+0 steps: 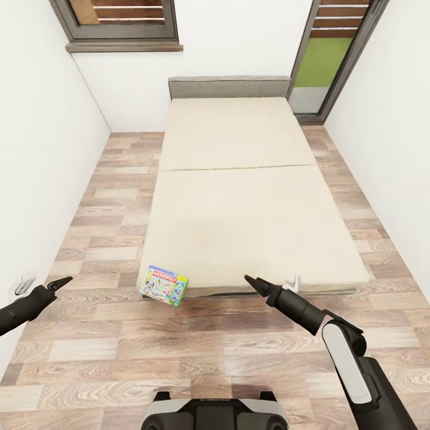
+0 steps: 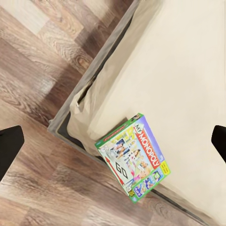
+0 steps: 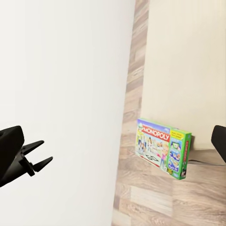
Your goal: Put all the toys in the child's room - the three board games (two on the bed and one on the table), the two jigsaw puzzles on the table, and the tennis ball on the table - inside the toy box on the table in the child's room.
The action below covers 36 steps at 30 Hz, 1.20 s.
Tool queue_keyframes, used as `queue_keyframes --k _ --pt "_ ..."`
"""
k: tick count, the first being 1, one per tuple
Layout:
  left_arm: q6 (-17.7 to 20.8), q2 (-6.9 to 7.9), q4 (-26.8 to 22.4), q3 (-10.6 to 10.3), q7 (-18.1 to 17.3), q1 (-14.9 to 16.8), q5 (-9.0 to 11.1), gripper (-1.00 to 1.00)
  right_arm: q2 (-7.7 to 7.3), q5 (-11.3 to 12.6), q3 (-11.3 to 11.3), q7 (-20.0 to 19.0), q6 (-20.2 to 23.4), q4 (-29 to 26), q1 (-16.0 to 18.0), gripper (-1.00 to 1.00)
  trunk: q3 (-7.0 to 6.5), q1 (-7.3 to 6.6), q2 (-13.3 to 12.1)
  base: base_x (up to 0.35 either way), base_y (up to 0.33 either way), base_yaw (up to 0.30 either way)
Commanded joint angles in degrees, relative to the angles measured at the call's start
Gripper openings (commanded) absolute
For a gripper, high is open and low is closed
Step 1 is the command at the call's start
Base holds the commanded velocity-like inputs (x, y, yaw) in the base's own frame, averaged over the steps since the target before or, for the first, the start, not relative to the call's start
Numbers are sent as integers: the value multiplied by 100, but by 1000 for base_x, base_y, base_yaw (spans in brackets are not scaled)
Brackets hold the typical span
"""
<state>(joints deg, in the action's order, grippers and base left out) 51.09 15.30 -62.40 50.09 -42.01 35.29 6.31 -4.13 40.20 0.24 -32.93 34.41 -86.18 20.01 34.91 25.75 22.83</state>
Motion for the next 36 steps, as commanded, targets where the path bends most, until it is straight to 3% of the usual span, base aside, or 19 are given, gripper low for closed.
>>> queue_keyframes --k 1,36 --pt "41 0 0 9 0 5 28 100 9 36 3 5 40 -3 3 100 -3 3 8 0 0 0" --pt "41 3 0 9 -3 5 28 100 38 36 3 5 40 6 3 100 -332 3 8 -18 0 0"
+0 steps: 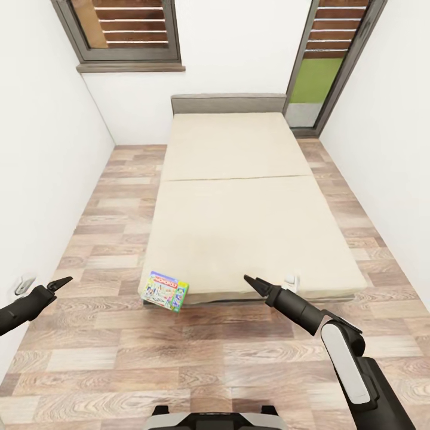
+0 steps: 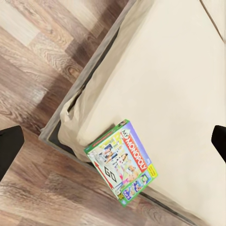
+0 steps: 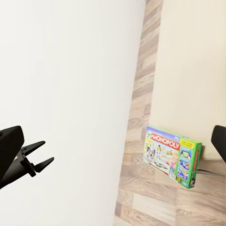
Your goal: Put all the toys in the child's room - the three board games (two on the bed and one on the table), the two jigsaw puzzles on the table, and the tennis ball on the table - inside the toy box on the table in the child's room.
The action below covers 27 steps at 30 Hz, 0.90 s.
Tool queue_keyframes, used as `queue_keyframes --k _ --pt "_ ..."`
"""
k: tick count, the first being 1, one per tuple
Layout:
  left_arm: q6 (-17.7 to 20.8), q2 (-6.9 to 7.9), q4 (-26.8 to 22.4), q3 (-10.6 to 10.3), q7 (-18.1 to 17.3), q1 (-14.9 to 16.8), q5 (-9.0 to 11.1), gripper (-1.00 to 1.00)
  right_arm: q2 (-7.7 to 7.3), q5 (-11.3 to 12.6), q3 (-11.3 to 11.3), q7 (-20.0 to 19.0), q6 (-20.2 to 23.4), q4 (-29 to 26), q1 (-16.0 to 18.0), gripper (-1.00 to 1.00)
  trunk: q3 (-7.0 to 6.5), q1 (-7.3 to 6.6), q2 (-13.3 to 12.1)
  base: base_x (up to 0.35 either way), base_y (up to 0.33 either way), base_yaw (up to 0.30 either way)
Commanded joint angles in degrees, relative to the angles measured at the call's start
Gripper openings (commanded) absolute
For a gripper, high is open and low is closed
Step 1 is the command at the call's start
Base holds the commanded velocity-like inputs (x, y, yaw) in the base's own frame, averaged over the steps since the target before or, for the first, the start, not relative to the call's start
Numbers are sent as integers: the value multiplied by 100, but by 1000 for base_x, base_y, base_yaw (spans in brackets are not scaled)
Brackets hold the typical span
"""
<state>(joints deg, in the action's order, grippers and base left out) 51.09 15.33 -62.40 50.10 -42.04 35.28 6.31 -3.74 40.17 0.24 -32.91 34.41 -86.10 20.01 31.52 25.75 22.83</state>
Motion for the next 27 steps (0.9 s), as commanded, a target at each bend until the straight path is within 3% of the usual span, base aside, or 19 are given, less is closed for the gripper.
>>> queue_keyframes --k 1,27 --pt "41 1 0 9 0 5 28 100 2 38 3 4 40 -2 3 100 -2 3 9 0 0 0" --pt "41 -2 0 9 1 5 28 100 110 -11 1 3 47 -3 3 100 -247 3 9 0 0 0"
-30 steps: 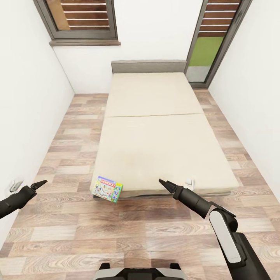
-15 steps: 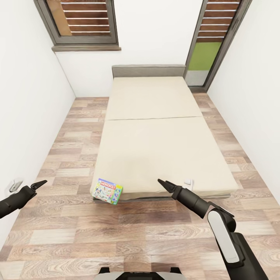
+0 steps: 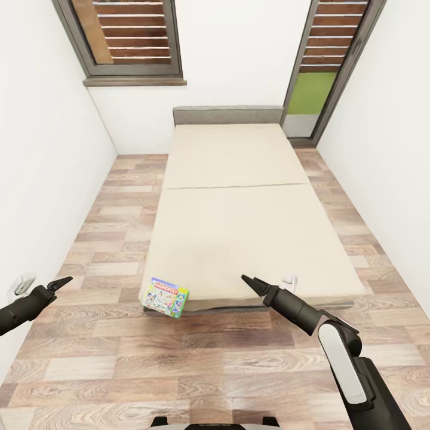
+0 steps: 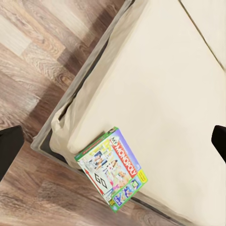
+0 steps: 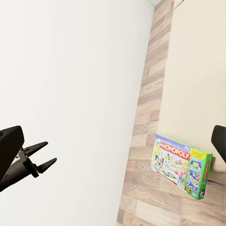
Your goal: Put all the toys in the child's room - the three board games (two on the bed and one on the table), the two jigsaw puzzles on the table, and the tennis ball on the table - inside the toy box on the table in the child's room.
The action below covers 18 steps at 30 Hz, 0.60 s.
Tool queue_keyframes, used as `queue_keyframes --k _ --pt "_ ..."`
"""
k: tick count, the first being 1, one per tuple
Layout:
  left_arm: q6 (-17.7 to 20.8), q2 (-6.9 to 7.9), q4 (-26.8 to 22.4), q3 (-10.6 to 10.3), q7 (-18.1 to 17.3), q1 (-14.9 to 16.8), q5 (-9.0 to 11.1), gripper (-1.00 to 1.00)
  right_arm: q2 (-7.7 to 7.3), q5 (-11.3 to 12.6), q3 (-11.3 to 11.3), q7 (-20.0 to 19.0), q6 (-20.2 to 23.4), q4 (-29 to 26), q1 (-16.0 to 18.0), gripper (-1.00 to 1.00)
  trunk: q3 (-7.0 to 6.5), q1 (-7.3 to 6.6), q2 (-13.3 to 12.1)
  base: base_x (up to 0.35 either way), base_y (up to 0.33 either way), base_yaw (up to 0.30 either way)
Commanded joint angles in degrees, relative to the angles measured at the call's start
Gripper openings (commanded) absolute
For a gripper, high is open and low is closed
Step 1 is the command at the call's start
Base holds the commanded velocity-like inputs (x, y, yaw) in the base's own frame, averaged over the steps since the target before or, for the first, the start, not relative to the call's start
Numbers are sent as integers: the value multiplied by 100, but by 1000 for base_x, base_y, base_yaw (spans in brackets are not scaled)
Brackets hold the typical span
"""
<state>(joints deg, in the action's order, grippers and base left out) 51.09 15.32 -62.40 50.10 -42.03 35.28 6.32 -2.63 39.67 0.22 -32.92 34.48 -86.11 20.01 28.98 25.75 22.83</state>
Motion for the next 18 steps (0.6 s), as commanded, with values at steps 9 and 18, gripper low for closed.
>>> queue_keyframes --k 9,18 --pt "41 1 0 9 2 5 28 100 0 31 4 5 41 2 3 100 -77 3 9 0 0 0" --pt "41 4 0 9 2 5 28 100 5 29 4 5 37 3 4 100 -162 3 9 0 0 0"
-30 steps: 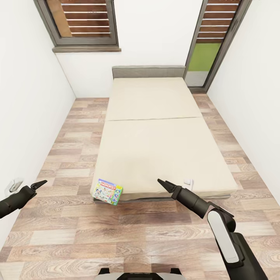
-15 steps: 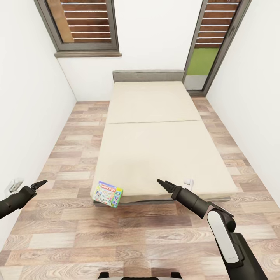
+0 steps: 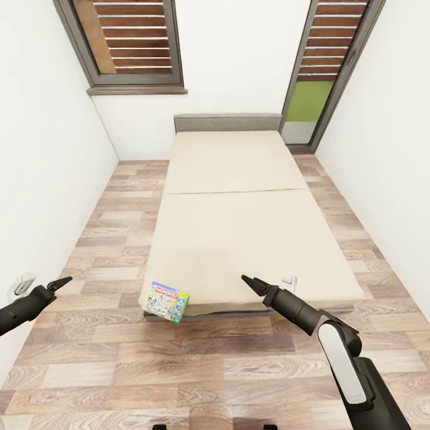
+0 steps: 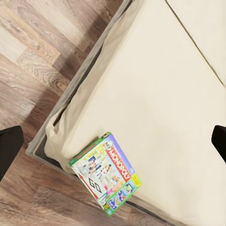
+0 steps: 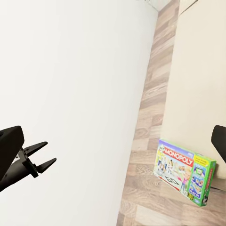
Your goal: Put all the toys in the child's room - the three board games (two on the bed and one on the table), the two jigsaw puzzles on the table, and the tennis ball on the table - inside the toy box on the table in the child's room.
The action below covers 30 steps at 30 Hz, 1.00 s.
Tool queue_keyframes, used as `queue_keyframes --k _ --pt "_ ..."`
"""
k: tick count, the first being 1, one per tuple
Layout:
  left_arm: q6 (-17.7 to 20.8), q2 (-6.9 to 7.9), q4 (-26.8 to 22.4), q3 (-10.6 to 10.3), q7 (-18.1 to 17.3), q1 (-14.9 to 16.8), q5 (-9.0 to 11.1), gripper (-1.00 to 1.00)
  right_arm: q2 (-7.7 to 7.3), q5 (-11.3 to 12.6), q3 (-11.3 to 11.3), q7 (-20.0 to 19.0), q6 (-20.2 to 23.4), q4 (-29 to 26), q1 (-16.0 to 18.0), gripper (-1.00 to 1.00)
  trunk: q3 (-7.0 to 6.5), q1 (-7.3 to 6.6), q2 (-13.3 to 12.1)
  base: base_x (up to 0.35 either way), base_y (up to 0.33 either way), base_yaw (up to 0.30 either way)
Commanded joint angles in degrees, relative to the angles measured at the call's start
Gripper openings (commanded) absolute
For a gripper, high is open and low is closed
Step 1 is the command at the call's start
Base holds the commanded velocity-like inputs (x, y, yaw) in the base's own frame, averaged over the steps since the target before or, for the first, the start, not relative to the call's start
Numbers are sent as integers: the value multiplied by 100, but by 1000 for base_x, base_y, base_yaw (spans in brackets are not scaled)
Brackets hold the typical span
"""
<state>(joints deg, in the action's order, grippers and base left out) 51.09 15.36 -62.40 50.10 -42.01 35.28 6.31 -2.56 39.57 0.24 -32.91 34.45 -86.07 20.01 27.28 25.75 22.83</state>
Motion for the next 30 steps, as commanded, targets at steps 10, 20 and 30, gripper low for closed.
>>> queue_keyframes --k 10,20,30 --pt "41 -6 0 9 -2 5 28 100 0 35 -2 4 36 11 3 100 -86 3 9 0 0 0" --pt "41 -7 0 9 -7 5 30 100 1 33 -4 4 35 43 3 100 -180 3 9 0 0 0" --pt "41 -6 0 9 -5 5 32 100 1 33 -1 4 35 49 3 100 -274 3 9 0 0 0"
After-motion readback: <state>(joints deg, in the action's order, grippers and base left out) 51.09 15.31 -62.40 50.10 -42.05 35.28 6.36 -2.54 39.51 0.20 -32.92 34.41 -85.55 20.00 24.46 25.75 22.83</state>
